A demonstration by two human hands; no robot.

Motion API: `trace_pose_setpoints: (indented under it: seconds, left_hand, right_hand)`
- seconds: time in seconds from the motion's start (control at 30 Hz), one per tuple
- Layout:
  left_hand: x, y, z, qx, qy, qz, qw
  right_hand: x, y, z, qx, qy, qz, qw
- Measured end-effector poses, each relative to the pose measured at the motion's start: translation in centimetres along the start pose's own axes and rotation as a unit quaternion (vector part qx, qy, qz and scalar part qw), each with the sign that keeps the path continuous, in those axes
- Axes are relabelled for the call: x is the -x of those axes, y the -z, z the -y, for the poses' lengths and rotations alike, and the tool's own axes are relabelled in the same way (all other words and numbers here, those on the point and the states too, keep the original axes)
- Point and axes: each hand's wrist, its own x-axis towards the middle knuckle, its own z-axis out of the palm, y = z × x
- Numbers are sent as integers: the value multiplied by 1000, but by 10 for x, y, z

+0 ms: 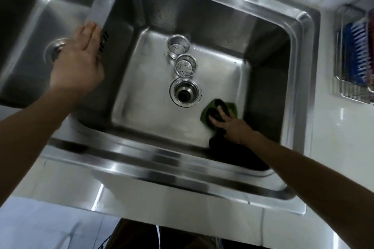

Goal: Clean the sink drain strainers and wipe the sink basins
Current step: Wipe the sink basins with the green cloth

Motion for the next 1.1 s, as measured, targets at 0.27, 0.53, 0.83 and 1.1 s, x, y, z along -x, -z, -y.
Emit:
trace_pose_setpoints:
  seconds: [0.27, 0.53, 0.83, 1.1]
  left_hand:
    - [1, -10, 10, 9, -10, -33, 999]
    - [-3, -5, 7, 7, -11, -34, 999]
    - [29, 38, -49, 336, -21, 201, 920]
    - [20, 101, -173, 583, 198, 500, 609]
  right_hand:
    - [23, 15, 35, 13, 142, 45, 989]
    - [33, 63, 72, -353, -38, 138, 925]
    - [124, 132, 101, -514, 64, -57, 854]
    - [187, 154, 92, -512, 41, -281, 811]
